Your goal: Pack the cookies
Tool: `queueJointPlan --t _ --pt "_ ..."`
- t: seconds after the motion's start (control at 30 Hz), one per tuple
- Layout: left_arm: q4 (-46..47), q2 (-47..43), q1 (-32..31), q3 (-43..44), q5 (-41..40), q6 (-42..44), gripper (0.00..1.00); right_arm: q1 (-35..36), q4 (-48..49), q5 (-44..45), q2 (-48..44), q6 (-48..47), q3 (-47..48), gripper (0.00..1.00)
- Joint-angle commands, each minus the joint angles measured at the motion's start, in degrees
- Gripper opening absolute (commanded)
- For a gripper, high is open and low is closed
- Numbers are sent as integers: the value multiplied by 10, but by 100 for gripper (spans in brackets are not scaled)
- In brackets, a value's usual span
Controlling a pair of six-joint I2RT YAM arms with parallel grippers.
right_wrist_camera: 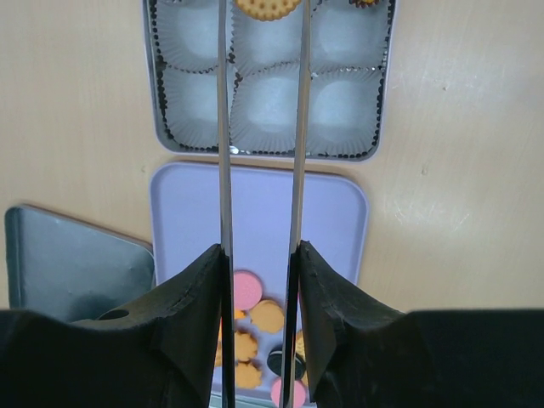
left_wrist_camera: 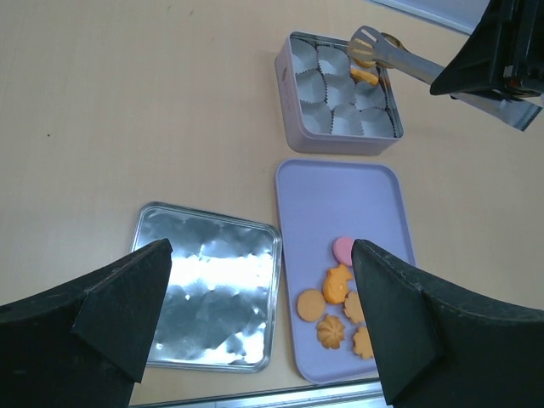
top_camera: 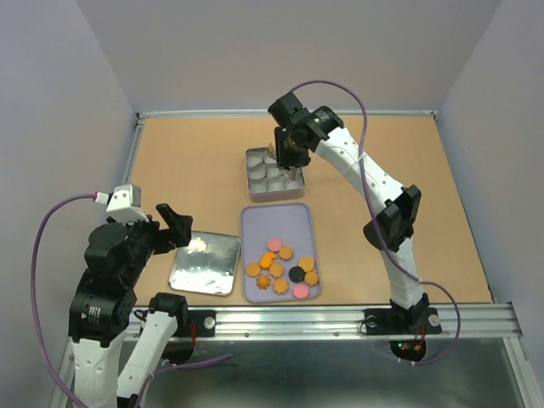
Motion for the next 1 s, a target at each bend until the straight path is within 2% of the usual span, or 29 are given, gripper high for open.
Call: queueJointPlan --t 0.0,0.5,0.6,0.67,0.8,0.97 --pt "9 -10 -3 2 13 13 99 -14 47 -20 14 -9 52 38" --pt "15 -2 -4 -1 33 21 99 -23 94 -4 74 1 58 40" --pt "18 -1 -4 -4 35 22 99 -25 98 -1 79 4 58 46" --pt "20 1 -4 -4 36 23 99 -25 99 -1 82 5 56 54" --pt "20 4 -4 -4 36 24 99 -26 101 -1 81 4 46 57" --pt "24 4 -5 -7 37 25 99 -27 101 0 64 6 38 57"
